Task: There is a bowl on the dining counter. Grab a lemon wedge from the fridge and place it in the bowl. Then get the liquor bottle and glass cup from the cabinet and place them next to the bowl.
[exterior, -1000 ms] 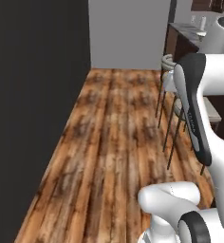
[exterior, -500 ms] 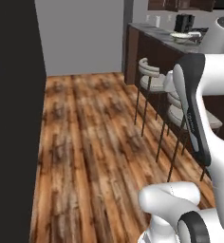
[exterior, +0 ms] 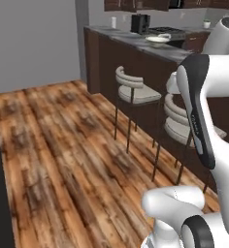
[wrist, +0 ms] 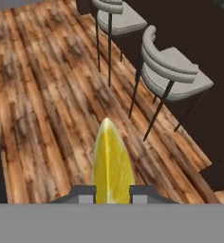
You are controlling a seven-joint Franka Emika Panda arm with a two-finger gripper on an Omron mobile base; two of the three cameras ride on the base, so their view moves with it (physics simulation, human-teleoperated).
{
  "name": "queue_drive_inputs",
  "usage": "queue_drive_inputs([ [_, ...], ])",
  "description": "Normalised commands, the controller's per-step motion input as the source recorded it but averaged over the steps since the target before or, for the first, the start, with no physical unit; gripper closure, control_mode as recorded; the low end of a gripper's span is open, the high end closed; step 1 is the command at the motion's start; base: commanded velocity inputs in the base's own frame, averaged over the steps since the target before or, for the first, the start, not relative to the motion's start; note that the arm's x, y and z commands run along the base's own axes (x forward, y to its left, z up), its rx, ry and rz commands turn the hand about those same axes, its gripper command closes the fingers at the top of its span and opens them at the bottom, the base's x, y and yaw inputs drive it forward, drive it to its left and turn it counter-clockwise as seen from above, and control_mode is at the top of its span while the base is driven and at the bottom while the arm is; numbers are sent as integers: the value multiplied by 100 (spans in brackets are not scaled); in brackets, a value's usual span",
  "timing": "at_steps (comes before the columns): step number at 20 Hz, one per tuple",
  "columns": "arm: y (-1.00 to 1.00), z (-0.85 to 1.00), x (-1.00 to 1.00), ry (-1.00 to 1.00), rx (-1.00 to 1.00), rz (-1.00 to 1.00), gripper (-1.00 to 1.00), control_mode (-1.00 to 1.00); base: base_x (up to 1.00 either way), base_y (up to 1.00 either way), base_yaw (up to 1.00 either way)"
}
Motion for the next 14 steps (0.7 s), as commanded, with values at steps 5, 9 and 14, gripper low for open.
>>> queue_drive_inputs([
  [5, 0, 0, 0, 0, 0, 0, 100, 100, 100, 65, -49],
  [9, 0, 0, 0, 0, 0, 0, 100, 100, 100, 81, -49],
  [14, 0, 0, 0, 0, 0, 0, 100, 100, 87, 99, -46],
])
